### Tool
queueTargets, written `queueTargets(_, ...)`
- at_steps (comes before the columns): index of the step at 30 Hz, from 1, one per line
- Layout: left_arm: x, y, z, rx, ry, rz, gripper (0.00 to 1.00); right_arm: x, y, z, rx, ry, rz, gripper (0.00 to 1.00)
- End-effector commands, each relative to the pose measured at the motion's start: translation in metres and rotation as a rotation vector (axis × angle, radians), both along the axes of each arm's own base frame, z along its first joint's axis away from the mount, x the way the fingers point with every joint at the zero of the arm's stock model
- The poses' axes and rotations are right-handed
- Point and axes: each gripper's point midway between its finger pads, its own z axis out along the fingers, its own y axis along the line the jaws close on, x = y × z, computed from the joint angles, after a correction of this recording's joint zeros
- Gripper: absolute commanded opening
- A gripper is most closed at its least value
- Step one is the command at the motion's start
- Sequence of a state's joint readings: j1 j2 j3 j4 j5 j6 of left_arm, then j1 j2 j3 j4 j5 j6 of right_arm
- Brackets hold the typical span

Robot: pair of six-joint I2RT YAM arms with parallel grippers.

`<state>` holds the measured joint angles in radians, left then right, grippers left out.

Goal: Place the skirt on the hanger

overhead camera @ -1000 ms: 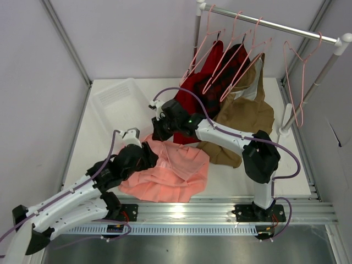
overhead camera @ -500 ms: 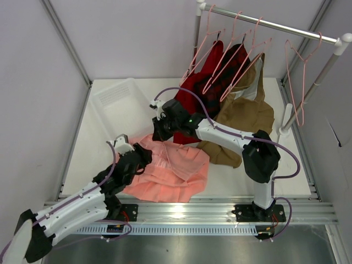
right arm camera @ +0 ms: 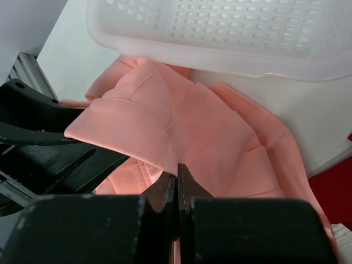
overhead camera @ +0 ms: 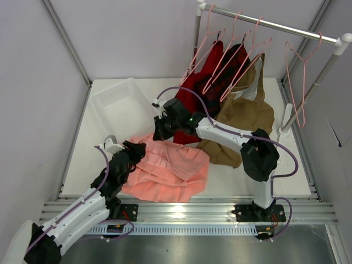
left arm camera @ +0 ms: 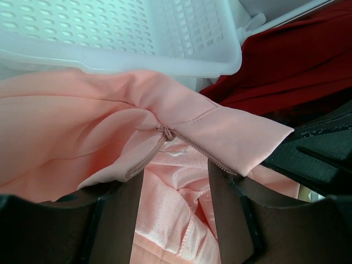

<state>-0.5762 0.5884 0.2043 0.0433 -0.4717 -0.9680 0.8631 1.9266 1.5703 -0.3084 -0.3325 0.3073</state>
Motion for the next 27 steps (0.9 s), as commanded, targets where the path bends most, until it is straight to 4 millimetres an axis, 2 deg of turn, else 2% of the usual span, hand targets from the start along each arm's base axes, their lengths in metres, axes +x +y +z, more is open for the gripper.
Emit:
queueTargets(1,0.009,0.002,0.016,-0.037,-0.066,0.019,0.55,0.011,0.009,0.021,0.073,0.002,-0.01,0.0)
queueTargets(4,0.01,0.003,0.014,-0.018,-0.045,0.021,0.52,0.013,0.01,0.022,0.081,0.005,-0.013,0.0)
queueTargets(10,0.01,0.004,-0.002,0.007,0.005,0.023,0.49,0.014,0.011,0.025,0.091,0.014,-0.012,0.0)
queueTargets(13,0.013,-0.001,0.003,-0.005,-0.008,0.008,0.48,0.015,0.01,0.025,0.091,0.014,-0.013,0.0)
queueTargets(14,0.013,-0.001,-0.001,0.002,0.004,0.008,0.48,0.014,0.01,0.025,0.09,0.017,-0.012,0.0)
queueTargets(22,0.025,-0.009,0.014,-0.007,-0.014,-0.004,0.47,0.01,0.011,0.024,0.098,0.036,-0.008,0.0)
queueTargets(27,0.031,-0.012,0.013,-0.025,-0.013,0.012,0.45,0.011,0.011,0.023,0.1,0.041,-0.01,0.0)
